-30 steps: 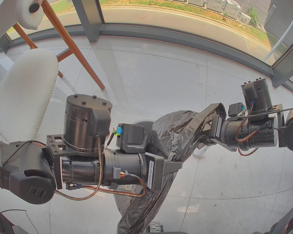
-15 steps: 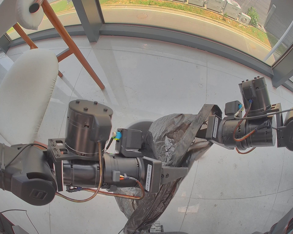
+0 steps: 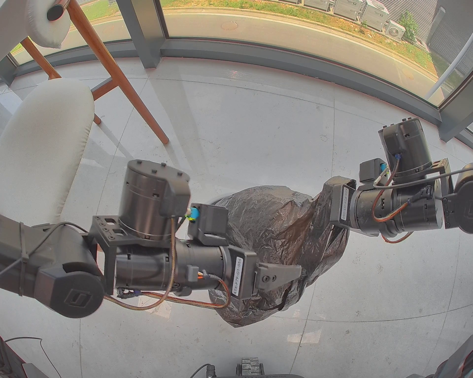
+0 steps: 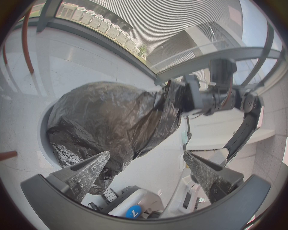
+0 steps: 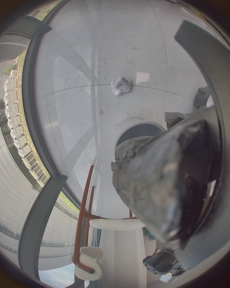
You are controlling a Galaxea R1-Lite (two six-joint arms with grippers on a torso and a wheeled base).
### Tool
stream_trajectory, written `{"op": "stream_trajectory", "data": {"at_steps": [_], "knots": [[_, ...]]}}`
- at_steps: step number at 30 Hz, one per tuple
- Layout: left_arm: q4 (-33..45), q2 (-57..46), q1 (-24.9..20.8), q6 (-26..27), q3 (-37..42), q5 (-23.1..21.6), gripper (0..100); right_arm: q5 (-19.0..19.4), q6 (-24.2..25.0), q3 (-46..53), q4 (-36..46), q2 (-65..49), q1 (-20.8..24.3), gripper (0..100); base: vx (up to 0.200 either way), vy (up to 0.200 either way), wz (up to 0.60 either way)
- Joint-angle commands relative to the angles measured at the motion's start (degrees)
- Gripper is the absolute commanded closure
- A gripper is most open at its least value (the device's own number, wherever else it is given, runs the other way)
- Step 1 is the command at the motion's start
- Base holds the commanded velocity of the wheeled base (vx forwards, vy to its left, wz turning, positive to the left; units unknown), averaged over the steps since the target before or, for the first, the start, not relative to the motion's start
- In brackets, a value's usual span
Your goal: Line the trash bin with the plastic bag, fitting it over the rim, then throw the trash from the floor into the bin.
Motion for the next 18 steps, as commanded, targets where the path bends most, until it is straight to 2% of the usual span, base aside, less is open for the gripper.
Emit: {"op": "stream_trajectory", "data": {"at_steps": [1,7,10,18], "knots": [[0.84,3.97,-3.75,0.82,-2.59,1.33,0,-1.05,0.26,-0.35,0.23,0.52,-0.41,100,0.0,0.0,0.0],[0.76,10.65,-7.62,0.91,-9.09,2.47,0,-1.23,0.44,-0.26,-0.29,0.96,-0.41,100,0.0,0.0,0.0],[1.02,12.85,-8.06,1.0,-10.23,3.53,0,-1.32,0.44,-0.44,-0.47,1.05,-0.5,100,0.0,0.0,0.0],[1.28,17.59,-8.06,1.09,-12.34,11.18,0,-1.23,0.53,-1.32,-0.47,1.49,-1.81,100,0.0,0.0,0.0]]}}
